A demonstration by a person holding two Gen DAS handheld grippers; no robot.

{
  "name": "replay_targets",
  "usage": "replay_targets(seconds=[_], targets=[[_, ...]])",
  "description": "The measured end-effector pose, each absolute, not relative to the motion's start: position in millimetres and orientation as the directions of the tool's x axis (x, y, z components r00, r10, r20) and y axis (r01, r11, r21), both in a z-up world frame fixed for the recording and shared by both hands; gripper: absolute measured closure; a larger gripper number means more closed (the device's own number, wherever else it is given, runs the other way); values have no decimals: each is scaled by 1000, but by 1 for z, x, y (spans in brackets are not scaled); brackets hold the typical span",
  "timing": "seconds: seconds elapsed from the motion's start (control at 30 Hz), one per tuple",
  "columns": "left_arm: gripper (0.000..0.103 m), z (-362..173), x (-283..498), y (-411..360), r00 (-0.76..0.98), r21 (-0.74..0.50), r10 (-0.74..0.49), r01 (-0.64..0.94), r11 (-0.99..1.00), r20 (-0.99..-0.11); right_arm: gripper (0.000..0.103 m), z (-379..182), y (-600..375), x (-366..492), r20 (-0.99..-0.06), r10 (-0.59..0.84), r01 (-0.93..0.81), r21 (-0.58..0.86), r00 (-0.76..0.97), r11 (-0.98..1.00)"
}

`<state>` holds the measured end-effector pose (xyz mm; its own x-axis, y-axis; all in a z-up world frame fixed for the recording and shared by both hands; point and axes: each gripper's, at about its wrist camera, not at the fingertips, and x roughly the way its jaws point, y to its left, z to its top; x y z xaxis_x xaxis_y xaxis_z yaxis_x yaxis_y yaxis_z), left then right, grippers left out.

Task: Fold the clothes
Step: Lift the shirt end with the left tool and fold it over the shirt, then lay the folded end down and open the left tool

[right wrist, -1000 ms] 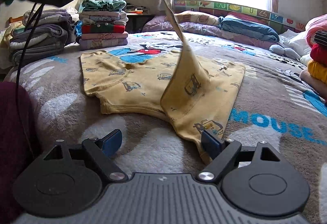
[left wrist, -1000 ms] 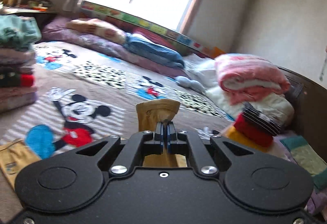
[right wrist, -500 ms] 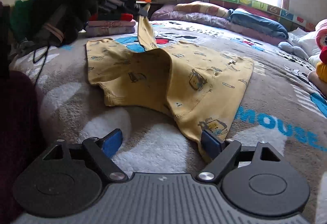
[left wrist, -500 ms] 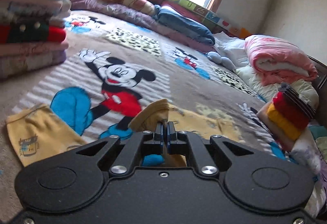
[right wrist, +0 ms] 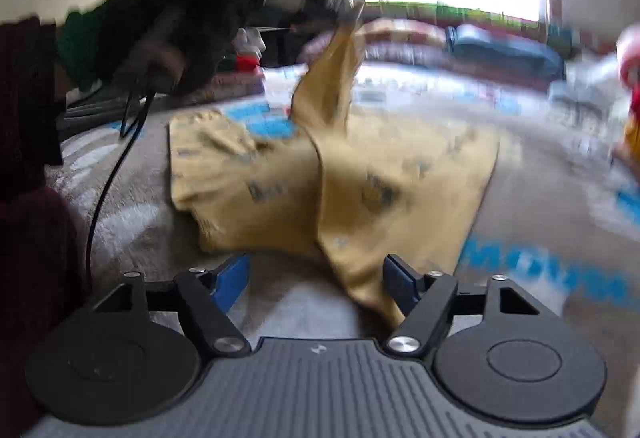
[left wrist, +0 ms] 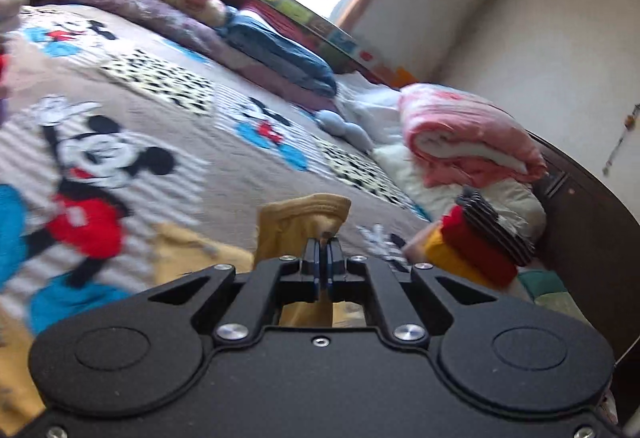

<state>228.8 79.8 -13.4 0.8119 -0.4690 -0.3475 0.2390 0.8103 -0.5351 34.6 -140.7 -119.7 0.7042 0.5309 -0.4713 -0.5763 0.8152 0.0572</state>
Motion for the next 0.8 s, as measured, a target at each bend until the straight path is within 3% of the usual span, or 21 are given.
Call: replay_targets(seconds=[0.33, 0.5, 0.8], targets=[[102, -32, 303, 13, 774, -450, -419, 196, 871, -474, 34, -123, -158, 43, -480, 588, -548, 238, 651, 802], [102, -48, 321, -5, 757, -411, -394, 182, 893, -521, 35, -127, -187, 57, -428, 656, -461, 477, 621, 748], [102, -71, 346, -31, 725, -322, -347, 181, 929, -595, 37, -128, -210, 58, -390, 693, -382, 621, 607, 684]])
